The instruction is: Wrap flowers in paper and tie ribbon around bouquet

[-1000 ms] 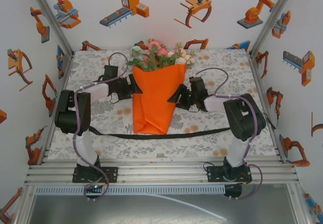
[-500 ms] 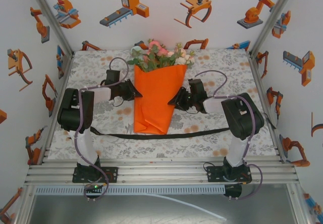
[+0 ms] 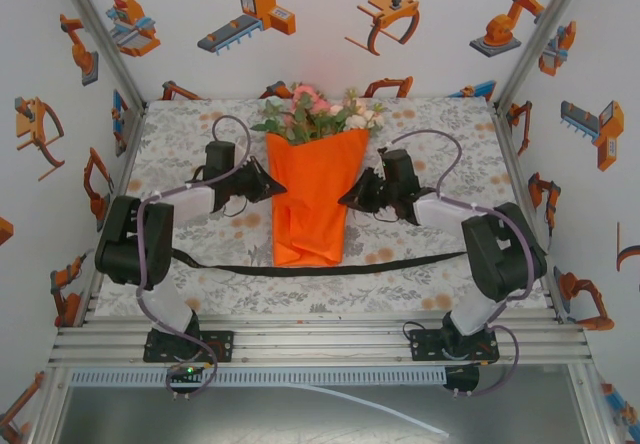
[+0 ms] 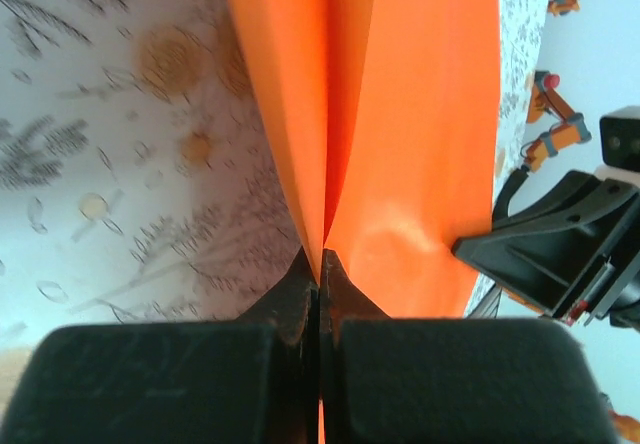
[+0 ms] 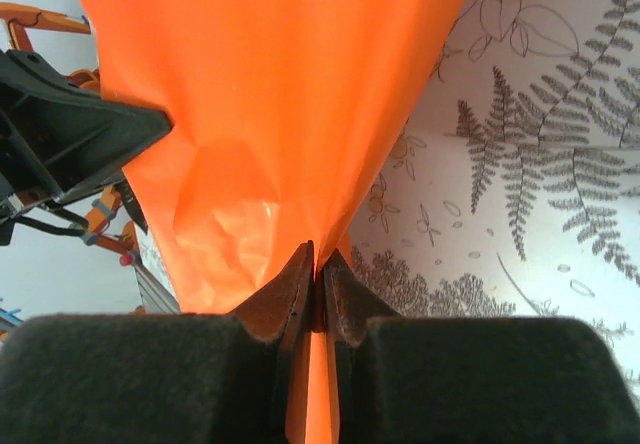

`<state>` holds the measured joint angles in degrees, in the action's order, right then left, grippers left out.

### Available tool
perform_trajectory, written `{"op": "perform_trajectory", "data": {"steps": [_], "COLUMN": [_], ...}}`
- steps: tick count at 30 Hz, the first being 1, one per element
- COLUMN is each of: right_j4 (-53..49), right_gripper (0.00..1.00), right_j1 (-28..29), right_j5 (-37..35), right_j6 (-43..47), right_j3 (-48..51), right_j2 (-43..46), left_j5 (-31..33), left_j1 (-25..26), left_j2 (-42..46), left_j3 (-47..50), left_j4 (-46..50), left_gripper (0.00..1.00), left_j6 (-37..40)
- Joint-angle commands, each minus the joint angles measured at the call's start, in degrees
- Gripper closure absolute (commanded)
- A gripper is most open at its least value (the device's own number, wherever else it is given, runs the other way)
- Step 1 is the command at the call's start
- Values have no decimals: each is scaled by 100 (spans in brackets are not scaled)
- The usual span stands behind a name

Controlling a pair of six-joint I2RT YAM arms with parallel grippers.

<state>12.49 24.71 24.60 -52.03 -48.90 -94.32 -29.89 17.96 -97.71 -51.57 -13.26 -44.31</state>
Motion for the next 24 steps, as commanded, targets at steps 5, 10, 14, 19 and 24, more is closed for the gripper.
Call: {"op": "perform_trajectory", "data": {"steps": [5,10,14,19,24], "right_j4": [-115,456,285,-357,-731], "right_gripper": [85,76,64,45,39], "right_j1": [238,295,307,306,298], "right_j5": [-145,-84,-194,-480,-825], "right_j6": [43,-341,-285,-13,132], "right_j3": [774,1061,1076,913,821], "right_j2": [212,-13,120,458,803], "left_j5": [455,651,805,1133,1811], "left_j1": [275,293,275,273,276], "left_j2": [549,287,202,522,1214], "left_j3": [720,747,698,928,1027], "left_j4": [240,142,208,347,836], "left_gripper": [96,79,68,52,41], "left_j6": [19,192,239,217,336]}}
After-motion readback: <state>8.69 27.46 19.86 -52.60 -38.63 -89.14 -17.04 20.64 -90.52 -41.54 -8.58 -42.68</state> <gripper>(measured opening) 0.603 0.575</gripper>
